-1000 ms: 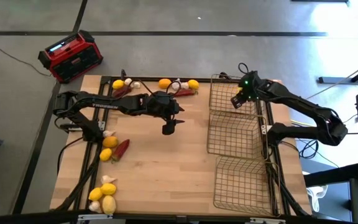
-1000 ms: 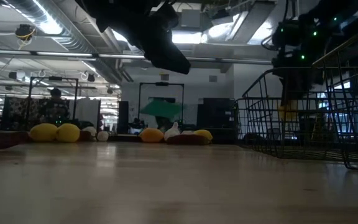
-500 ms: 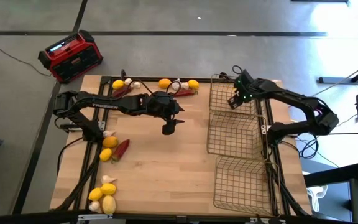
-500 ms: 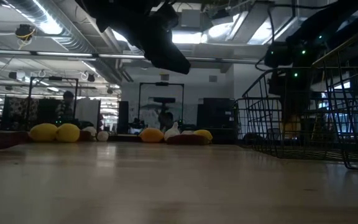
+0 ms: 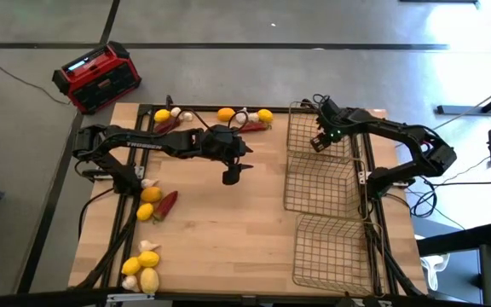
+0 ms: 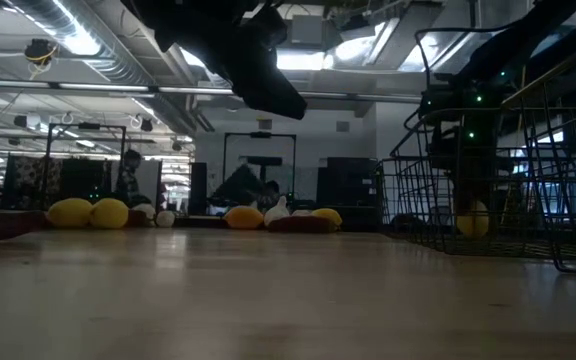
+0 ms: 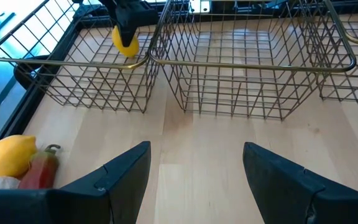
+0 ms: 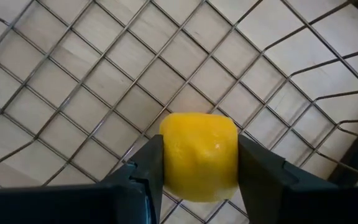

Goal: Sort produce into baskets
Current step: Put the yellow lemon into the top wire basket

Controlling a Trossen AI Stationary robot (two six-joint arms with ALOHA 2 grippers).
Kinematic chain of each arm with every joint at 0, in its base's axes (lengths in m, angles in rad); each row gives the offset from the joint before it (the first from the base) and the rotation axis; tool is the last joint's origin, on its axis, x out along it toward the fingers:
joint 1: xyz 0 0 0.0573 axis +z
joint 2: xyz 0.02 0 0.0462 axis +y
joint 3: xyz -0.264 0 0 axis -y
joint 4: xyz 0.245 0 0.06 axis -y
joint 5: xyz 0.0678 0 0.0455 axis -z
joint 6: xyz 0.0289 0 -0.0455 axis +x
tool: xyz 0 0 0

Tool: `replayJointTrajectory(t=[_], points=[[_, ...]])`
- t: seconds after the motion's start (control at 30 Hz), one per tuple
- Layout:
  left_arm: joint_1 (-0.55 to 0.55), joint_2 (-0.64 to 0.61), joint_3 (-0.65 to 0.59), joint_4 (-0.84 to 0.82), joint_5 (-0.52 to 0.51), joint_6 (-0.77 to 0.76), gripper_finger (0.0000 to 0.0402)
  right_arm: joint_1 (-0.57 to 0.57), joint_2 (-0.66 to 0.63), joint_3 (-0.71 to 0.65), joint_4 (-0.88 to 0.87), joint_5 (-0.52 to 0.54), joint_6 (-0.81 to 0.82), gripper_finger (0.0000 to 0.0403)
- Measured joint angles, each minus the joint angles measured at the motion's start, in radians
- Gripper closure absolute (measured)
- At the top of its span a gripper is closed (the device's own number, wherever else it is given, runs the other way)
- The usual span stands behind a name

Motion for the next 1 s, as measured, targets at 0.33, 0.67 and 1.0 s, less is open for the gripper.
replayJointTrajectory(t=[0.33,0.67,1.0], points=[[0.000,0.000,0.000,0.000,0.000,-0.002,0.0149,0.000,0.002,-0.001,-0.005,-0.005,-0.020,0.0182],[0.000,0.000,0.000,0.008,0.000,-0.002,0.0149,0.000,-0.004,0.104,-0.031,-0.006,-0.016,0.0130],[0.000,0.000,0.000,-0.006,0.000,-0.002,0.0149,0.057,-0.103,0.193,0.017,-0.002,-0.027,0.0130]])
